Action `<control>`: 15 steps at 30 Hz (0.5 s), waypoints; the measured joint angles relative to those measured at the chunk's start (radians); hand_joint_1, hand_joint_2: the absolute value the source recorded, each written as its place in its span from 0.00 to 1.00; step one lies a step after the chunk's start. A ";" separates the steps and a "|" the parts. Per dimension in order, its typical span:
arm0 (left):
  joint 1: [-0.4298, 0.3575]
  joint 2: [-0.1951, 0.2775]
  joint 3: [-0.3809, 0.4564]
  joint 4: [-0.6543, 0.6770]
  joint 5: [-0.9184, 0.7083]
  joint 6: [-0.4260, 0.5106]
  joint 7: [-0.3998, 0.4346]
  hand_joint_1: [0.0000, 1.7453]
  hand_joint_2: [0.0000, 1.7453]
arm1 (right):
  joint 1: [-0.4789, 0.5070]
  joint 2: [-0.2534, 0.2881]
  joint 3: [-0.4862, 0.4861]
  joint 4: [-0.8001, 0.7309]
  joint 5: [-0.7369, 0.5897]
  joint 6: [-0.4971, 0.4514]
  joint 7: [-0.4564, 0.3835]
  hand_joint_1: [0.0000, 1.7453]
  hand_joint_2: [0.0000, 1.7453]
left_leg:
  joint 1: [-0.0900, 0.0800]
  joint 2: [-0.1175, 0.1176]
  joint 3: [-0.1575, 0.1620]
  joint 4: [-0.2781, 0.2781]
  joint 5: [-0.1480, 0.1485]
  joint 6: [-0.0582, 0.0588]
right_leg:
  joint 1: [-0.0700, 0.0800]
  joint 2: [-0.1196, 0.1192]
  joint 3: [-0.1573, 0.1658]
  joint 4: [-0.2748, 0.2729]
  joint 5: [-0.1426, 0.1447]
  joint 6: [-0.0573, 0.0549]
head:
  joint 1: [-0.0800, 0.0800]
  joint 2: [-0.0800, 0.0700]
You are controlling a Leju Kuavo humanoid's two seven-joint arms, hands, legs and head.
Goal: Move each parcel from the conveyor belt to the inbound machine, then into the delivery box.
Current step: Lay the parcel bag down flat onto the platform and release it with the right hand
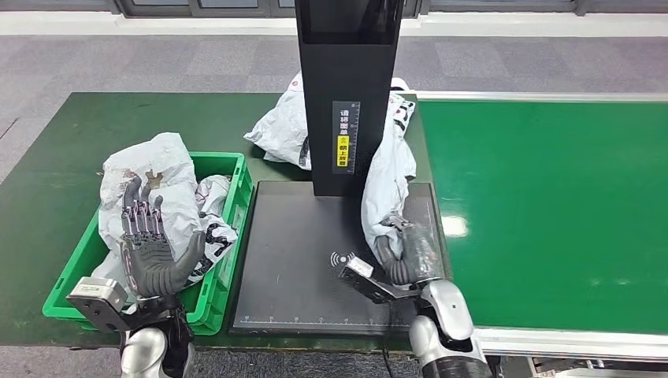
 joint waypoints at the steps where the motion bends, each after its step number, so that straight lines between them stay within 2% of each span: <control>1: 0.000 0.000 0.000 0.002 0.000 0.001 0.000 0.00 1.00 | -0.015 0.000 0.022 0.057 0.002 -0.001 0.006 1.00 1.00 | 0.000 0.000 0.000 0.000 0.000 0.000 | 0.000 0.000 0.000 0.000 0.000 0.000 | 0.000 0.000; 7: -0.001 0.001 0.000 0.011 0.000 0.005 -0.001 0.00 1.00 | -0.053 0.002 0.076 0.218 -0.010 0.007 0.000 1.00 1.00 | 0.000 0.000 0.000 0.000 0.000 0.000 | 0.000 0.000 0.000 0.000 0.000 0.000 | 0.000 0.000; 15: -0.002 0.001 0.000 0.016 0.000 0.007 -0.001 0.00 1.00 | -0.084 0.002 0.103 0.297 -0.028 0.016 -0.012 1.00 1.00 | 0.000 0.000 0.000 0.000 0.000 0.000 | 0.000 0.001 0.000 0.000 0.000 0.000 | 0.000 0.000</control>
